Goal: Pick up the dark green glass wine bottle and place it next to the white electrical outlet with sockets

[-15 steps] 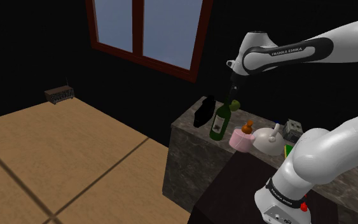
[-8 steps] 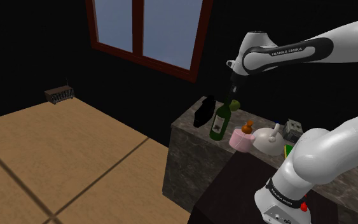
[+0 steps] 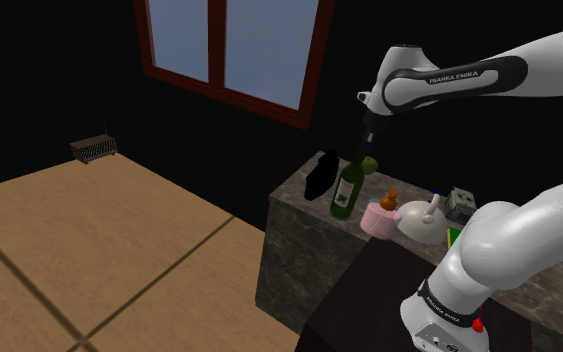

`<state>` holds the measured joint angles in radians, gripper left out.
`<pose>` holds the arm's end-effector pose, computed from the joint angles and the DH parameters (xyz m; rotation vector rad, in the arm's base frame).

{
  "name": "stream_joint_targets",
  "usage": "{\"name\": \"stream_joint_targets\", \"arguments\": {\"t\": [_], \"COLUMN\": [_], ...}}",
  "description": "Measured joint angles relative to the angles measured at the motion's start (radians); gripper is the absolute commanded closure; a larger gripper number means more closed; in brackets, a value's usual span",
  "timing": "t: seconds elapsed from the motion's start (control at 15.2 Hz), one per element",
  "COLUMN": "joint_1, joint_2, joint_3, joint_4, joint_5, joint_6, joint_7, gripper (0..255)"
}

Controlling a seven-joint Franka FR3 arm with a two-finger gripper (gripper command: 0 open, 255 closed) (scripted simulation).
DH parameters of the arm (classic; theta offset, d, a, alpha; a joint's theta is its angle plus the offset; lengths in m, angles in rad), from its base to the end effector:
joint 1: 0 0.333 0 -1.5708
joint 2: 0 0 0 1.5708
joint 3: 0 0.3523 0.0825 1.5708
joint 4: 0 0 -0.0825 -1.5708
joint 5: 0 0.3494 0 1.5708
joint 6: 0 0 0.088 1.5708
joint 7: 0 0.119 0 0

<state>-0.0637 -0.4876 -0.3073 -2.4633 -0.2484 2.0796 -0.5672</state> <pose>0.3319 -0.1581 0.5026 2.9864 0.5059 0.0717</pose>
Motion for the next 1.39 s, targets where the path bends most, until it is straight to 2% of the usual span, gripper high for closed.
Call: {"name": "stream_joint_targets", "arguments": {"t": [1.39], "joint_1": [0.013], "joint_2": [-0.024], "joint_3": [0.034], "joint_4": [0.261], "joint_5": [0.032], "joint_6": [-0.284], "joint_7": [-0.026], "gripper": [255]}}
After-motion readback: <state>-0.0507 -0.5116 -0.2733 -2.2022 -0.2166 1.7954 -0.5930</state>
